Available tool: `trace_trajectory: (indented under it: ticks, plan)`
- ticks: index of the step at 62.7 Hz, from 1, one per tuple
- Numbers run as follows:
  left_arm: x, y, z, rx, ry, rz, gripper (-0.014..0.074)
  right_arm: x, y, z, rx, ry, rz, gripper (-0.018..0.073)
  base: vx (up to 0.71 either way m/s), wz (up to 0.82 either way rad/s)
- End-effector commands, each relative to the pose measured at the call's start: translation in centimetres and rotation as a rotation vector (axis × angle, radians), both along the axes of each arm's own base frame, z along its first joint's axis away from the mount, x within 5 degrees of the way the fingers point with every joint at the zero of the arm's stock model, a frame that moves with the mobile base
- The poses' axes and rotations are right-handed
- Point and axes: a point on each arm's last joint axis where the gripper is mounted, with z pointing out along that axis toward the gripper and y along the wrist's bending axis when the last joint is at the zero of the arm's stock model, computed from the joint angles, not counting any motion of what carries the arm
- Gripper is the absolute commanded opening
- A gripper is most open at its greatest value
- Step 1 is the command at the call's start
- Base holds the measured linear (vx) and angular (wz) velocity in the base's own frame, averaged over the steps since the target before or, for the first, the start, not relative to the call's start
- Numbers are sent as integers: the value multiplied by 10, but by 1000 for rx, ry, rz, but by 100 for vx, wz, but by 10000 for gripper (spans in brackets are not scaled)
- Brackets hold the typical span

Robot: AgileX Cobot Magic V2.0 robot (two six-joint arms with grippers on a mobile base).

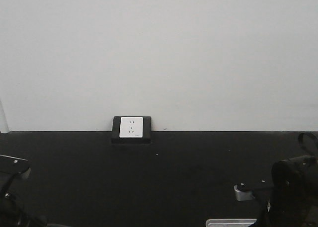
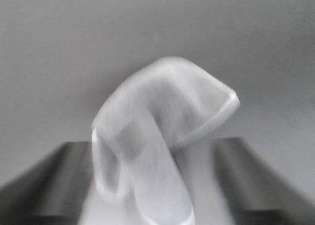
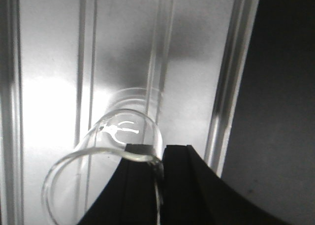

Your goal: Wipe beaker with gray cloth and return to tray

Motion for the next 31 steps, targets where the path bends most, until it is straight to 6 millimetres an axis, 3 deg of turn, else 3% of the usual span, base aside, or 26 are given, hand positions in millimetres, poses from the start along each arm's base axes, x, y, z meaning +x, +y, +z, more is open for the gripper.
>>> trace_trajectory:
  ticks: [1,15,31]
  plan:
    - [-6,-1,26,-35,-95,3,680,8,2,19,46,-104,-9,-8,0,0]
    - [-20,3,41,-43,-150,-1,643,8,4,19,71,-105,-22,-4,0,0]
    - [-22,3,44,-45,-161,-1,582,6,6,19,99,-80,-43,38,0,0]
